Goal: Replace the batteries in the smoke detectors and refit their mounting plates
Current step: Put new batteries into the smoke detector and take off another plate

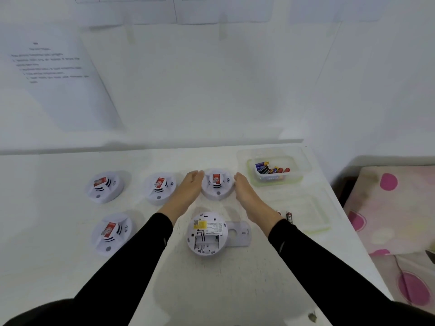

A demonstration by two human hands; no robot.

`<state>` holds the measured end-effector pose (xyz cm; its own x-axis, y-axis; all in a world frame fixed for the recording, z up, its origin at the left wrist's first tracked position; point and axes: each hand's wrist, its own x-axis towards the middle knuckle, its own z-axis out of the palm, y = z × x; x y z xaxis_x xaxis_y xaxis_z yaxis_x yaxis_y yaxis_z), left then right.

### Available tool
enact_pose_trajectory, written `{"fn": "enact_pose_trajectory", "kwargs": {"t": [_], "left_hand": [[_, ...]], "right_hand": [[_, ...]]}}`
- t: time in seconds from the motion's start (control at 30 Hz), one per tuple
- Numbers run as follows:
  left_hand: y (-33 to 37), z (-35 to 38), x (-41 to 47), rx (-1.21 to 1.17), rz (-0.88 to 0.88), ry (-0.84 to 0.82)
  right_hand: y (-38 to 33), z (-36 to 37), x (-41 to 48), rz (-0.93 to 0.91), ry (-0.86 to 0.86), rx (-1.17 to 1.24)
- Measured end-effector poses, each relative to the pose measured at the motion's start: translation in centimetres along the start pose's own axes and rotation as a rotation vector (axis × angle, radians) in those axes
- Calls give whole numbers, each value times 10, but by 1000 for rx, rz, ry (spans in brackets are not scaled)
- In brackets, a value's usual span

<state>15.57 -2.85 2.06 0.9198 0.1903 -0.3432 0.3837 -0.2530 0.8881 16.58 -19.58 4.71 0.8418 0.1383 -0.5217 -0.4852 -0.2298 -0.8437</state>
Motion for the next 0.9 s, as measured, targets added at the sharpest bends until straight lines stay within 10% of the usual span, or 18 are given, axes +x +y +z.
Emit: {"fn": "enact_pose_trajectory", "kwargs": {"t": [0.3,0.6,0.9], "left_hand": [[30,11,-6,-337,-28,-126],[43,14,-27,-986,-99,-287],[44,11,-33,-1034,-37,-382]], "right_hand": [[-14,-7,-23,-312,-188,389],[0,-5,-24,-795,116,-306],[-30,-19,-23,-1026,134,-714]]}}
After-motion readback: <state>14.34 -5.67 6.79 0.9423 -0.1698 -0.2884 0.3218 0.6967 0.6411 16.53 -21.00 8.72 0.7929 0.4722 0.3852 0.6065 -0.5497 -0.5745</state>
